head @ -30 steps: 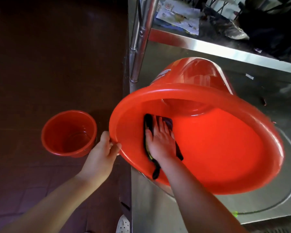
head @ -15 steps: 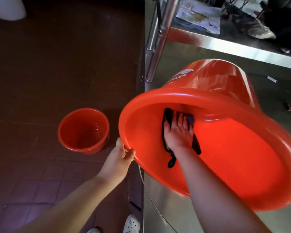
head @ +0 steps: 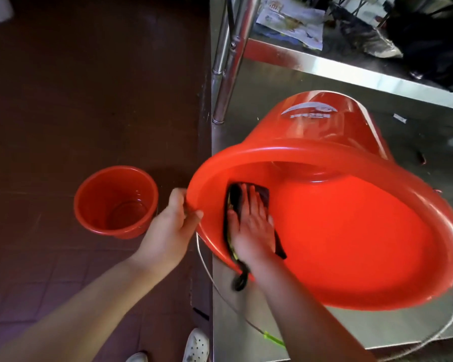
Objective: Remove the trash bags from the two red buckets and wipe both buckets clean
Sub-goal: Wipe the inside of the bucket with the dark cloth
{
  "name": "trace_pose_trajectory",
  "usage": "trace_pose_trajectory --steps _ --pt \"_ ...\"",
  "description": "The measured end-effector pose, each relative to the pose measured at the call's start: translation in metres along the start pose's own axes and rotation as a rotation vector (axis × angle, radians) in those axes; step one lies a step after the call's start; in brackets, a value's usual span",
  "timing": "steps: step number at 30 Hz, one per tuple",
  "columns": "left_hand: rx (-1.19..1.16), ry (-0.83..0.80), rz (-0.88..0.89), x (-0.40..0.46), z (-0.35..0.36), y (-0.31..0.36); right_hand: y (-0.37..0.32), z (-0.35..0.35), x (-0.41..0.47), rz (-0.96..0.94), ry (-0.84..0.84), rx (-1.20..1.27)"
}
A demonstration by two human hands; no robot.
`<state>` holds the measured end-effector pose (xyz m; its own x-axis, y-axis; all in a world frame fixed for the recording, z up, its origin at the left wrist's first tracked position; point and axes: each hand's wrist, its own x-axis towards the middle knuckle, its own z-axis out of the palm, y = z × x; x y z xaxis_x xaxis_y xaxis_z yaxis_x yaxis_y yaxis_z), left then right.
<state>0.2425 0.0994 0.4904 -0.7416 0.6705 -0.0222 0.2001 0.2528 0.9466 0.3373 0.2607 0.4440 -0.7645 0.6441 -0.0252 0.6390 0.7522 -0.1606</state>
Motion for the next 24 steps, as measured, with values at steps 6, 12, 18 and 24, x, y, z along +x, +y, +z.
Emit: trace_pose_trajectory --steps 6,12,18,24 --pt "0.089 -0.011 0.082 0.017 -0.021 0.019 0.061 -0.008 0.074 0.086 -0.089 -0.117" --pt "-0.296 0.043 -0.077 0.012 0.007 0.004 0.073 -0.002 0.096 0.098 -0.064 -0.172" --pt "-0.282 -0.085 -0.219 0.001 0.031 -0.019 0.036 0.000 0.061 0.187 -0.040 -0.102" --pt "-0.173 -0.022 -0.134 -0.001 0.033 -0.015 -0.026 0.003 -0.041 0.043 0.064 0.019"
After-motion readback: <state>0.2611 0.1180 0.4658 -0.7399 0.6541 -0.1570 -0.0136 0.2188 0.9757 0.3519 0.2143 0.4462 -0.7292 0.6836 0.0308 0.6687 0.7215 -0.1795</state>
